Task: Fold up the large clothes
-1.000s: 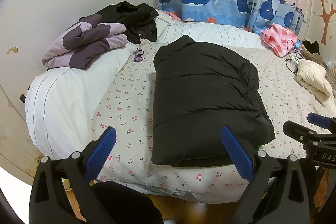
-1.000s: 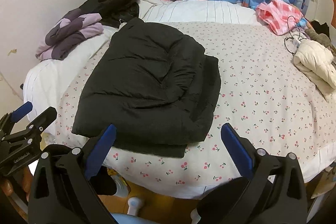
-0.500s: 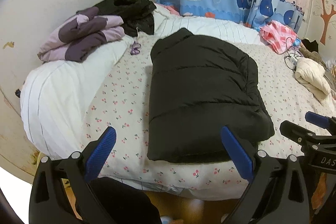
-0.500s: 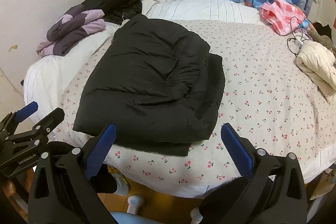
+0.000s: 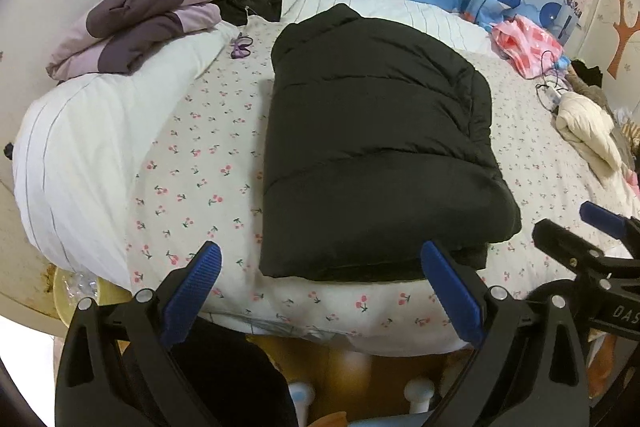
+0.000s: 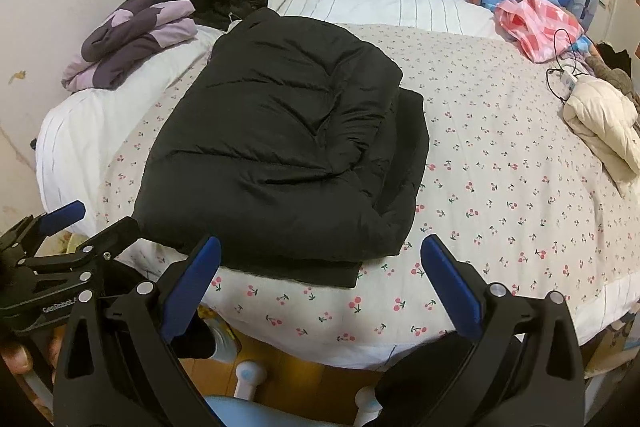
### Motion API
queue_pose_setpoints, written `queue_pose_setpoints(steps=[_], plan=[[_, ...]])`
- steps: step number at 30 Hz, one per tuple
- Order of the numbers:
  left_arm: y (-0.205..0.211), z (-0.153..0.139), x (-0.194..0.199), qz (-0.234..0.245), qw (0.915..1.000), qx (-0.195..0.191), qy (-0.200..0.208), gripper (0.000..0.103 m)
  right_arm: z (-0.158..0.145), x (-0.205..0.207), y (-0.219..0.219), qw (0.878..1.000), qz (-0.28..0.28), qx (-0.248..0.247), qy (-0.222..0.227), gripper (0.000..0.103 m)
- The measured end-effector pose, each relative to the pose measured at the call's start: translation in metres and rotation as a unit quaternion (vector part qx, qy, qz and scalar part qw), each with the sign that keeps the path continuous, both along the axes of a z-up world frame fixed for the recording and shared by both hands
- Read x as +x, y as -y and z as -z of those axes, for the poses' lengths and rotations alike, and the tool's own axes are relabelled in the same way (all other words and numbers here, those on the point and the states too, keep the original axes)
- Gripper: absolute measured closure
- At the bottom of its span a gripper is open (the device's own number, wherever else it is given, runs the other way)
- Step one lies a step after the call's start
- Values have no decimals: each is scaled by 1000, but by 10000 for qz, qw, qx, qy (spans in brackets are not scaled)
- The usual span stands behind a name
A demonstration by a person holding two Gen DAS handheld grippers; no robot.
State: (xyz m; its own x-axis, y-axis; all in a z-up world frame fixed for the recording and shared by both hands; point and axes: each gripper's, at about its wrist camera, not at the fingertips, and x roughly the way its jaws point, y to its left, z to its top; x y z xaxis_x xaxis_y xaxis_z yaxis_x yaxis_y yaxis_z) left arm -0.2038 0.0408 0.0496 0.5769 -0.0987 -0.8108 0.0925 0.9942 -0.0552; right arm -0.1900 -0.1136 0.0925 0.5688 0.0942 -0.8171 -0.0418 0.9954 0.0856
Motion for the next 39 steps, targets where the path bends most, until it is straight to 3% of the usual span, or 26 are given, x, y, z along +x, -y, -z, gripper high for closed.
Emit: queue_pose_setpoints(steps=[9,39], plan=[[1,0,1,5,9997,239,-23,7,2,0,2,10000,13,26,-51,6],[-1,-6,-2,-26,9995,319,-3,7,3,-7,-5,9999,-64,78,-91,6]])
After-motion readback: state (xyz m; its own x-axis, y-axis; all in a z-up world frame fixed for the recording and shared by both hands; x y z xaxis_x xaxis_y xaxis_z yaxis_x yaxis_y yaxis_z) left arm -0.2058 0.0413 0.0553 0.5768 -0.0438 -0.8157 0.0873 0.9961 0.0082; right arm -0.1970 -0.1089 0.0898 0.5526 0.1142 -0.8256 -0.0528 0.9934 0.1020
